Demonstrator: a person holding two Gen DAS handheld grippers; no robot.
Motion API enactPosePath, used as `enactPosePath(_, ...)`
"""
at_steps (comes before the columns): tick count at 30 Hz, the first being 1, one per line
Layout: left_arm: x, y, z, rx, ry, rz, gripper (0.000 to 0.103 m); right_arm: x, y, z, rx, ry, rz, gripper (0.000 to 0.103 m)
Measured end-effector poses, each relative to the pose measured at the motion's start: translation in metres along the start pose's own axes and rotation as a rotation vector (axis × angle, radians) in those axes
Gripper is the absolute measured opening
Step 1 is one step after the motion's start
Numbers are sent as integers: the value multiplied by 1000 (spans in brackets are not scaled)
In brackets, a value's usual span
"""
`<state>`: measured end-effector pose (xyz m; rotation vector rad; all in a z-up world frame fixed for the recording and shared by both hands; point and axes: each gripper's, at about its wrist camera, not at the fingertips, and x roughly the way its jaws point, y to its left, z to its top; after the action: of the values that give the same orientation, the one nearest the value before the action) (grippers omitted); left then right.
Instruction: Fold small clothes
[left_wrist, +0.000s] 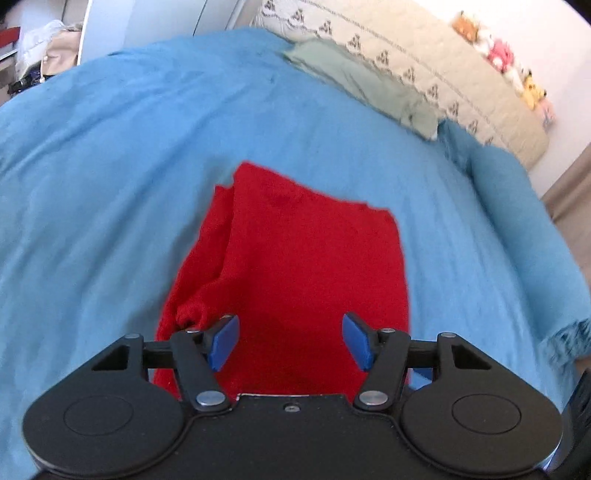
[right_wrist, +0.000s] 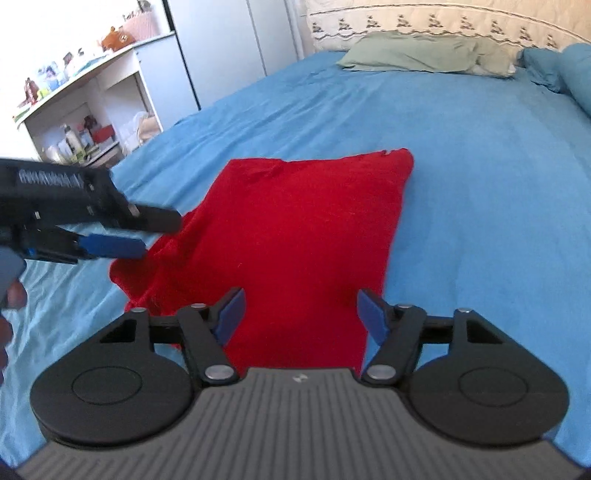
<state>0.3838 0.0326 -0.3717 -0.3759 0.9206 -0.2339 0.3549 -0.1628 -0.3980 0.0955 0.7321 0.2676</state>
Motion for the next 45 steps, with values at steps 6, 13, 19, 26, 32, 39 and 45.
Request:
enactPosePath(6, 17, 34, -16, -95, 84, 83, 62, 20, -3, -15, -16, 65, -2, 80)
enactPosePath(13, 17, 29, -13, -62, 89, 77, 70, 25, -7, -24, -15, 91, -12, 80)
enactPosePath(19, -13, -5, 26, 98, -62, 234, 96, 16, -25, 16, 93, 169, 23, 89)
enactPosePath(26, 22, -3, 92, 196, 59, 225, 103, 4, -59, 87, 167, 194, 7, 103)
enactPosePath(32, 71, 38, 97, 71, 189, 10, 86, 42, -101, 92, 342, 249, 69, 103)
enactPosePath(39, 87, 40, 85, 128, 232, 1, 68, 73, -106, 66, 456, 288, 101, 86)
enactPosePath(45, 96, 48, 84, 104, 242, -34, 67, 84, -102, 60, 481, 284, 116, 87)
